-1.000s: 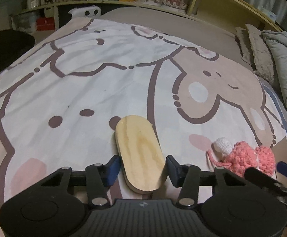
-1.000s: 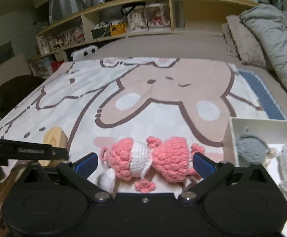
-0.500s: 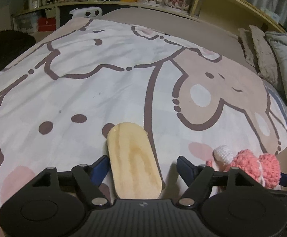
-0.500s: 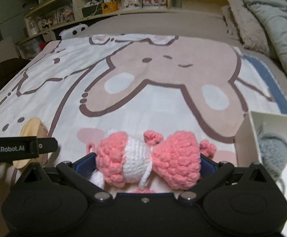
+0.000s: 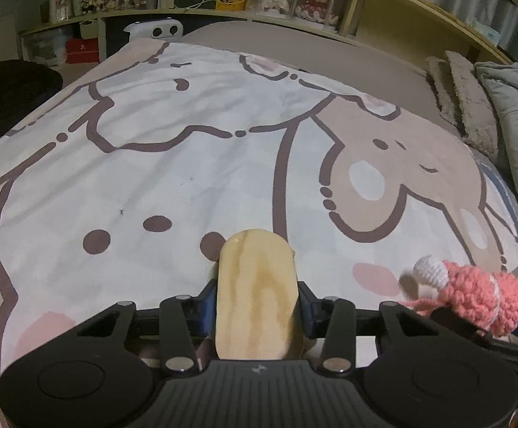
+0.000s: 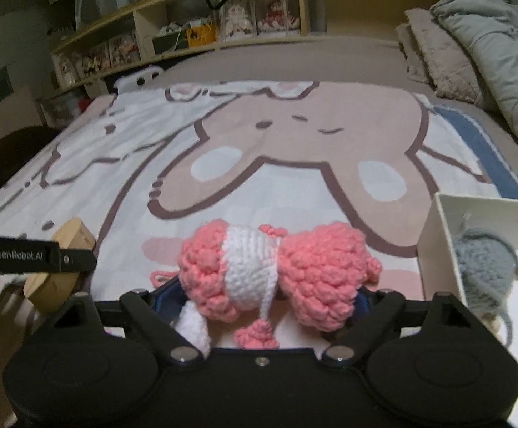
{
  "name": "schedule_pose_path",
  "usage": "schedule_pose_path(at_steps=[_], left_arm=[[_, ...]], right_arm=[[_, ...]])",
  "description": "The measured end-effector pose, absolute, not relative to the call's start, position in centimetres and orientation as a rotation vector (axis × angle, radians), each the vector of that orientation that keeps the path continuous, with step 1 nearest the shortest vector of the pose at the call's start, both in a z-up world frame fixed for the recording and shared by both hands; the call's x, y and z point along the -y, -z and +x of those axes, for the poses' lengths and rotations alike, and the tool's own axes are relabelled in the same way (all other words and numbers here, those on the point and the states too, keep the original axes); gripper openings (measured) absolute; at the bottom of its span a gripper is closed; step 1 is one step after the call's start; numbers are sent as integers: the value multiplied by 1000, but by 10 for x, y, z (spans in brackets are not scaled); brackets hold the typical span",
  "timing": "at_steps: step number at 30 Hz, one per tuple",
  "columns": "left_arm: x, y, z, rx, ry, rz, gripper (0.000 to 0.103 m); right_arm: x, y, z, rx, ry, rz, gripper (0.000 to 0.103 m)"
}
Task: Organize objects
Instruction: 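Grasp the wooden oval box with the left tool while the right tool grasps the pink crocheted bow, then lift both held items and carry them over the white tray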
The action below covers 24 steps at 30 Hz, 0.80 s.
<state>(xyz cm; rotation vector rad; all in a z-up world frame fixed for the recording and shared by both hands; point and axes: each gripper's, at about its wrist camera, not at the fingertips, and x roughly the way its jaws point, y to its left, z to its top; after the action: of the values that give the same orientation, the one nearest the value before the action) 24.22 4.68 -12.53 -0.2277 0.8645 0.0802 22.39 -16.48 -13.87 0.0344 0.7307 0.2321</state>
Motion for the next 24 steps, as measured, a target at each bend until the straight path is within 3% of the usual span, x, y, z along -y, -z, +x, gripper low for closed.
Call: schedule_pose_path(at_steps=[24], left_arm=[[-26,31,188,-698,71,-198,45]], right_arm=[[218,32,155,-541,-188,50,89]])
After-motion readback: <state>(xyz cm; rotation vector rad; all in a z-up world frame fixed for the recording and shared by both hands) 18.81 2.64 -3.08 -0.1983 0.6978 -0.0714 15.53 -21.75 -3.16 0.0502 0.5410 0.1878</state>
